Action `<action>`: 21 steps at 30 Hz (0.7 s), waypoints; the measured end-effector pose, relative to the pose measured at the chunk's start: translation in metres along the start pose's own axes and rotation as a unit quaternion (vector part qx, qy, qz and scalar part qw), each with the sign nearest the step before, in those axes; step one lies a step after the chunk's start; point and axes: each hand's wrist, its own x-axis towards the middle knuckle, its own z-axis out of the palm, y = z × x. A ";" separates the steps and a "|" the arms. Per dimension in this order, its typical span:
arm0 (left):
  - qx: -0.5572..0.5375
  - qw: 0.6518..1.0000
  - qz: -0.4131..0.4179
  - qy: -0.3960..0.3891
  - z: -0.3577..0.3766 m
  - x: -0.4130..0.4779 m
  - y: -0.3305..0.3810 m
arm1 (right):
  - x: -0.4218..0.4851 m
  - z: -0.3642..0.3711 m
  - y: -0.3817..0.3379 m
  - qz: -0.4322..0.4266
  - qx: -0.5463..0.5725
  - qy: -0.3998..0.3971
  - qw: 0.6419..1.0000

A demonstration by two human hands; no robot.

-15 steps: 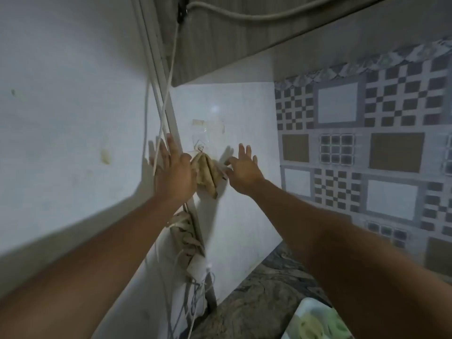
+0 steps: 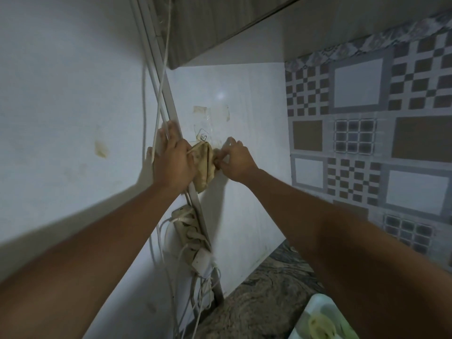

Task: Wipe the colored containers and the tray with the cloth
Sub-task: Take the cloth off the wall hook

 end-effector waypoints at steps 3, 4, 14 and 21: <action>-0.019 0.999 0.016 0.048 -0.009 0.005 -0.001 | -0.001 -0.011 -0.002 0.023 0.063 0.041 0.997; -0.028 0.998 0.013 0.061 -0.012 0.007 -0.001 | -0.002 -0.015 -0.003 0.026 0.083 0.059 0.995; -0.140 0.986 -0.026 0.084 -0.031 0.007 0.010 | -0.028 -0.057 -0.014 -0.045 0.049 0.023 0.998; -0.256 0.964 0.018 -0.062 -0.039 -0.023 0.025 | -0.061 -0.106 -0.017 -0.024 0.051 -0.026 0.998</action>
